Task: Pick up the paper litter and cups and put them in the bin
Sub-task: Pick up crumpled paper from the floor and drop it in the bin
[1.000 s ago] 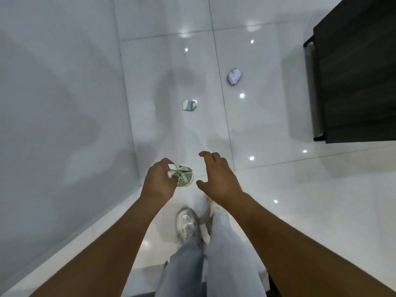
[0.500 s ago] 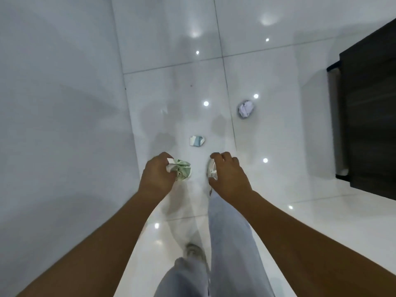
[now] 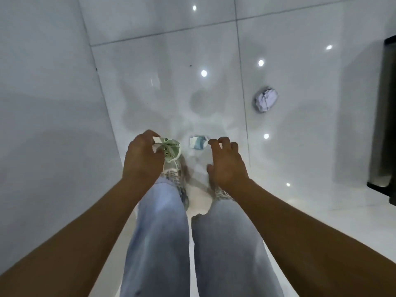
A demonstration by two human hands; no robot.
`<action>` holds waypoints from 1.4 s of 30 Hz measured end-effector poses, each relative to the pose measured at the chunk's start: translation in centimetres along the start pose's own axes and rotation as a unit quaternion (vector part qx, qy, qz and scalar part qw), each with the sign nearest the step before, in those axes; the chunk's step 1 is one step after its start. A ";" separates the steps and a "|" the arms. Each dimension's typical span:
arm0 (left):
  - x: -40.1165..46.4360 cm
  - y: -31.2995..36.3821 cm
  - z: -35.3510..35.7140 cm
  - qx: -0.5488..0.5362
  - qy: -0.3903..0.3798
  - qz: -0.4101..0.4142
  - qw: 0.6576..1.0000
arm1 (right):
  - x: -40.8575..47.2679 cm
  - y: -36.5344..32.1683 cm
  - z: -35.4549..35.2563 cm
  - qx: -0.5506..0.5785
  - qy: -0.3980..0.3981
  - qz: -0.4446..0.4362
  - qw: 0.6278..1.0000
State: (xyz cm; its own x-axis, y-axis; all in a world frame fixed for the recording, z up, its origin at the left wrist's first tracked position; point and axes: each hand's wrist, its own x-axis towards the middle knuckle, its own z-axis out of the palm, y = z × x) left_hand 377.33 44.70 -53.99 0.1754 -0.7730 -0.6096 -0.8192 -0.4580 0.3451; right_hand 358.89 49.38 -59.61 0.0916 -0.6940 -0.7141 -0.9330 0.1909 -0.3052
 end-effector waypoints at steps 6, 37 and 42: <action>7.9 -4.4 5.5 -0.001 0.014 0.007 1.000 | 10.2 0.7 8.4 -0.035 0.008 -0.004 0.999; -3.2 11.7 -6.3 0.055 -0.068 0.189 0.978 | -7.4 -0.1 -13.0 0.007 0.104 0.040 0.994; -12.1 20.3 -13.4 0.088 -0.107 0.277 0.951 | -18.9 -1.7 -22.7 0.072 0.167 0.094 0.979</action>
State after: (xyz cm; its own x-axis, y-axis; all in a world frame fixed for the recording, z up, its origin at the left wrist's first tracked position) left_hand 365.84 38.84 -30.07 -0.4093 -0.7591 -0.5062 -0.8358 0.0895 0.5417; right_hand 350.81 46.41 -31.27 -0.2183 -0.8214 -0.5269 -0.8611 0.4162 -0.2921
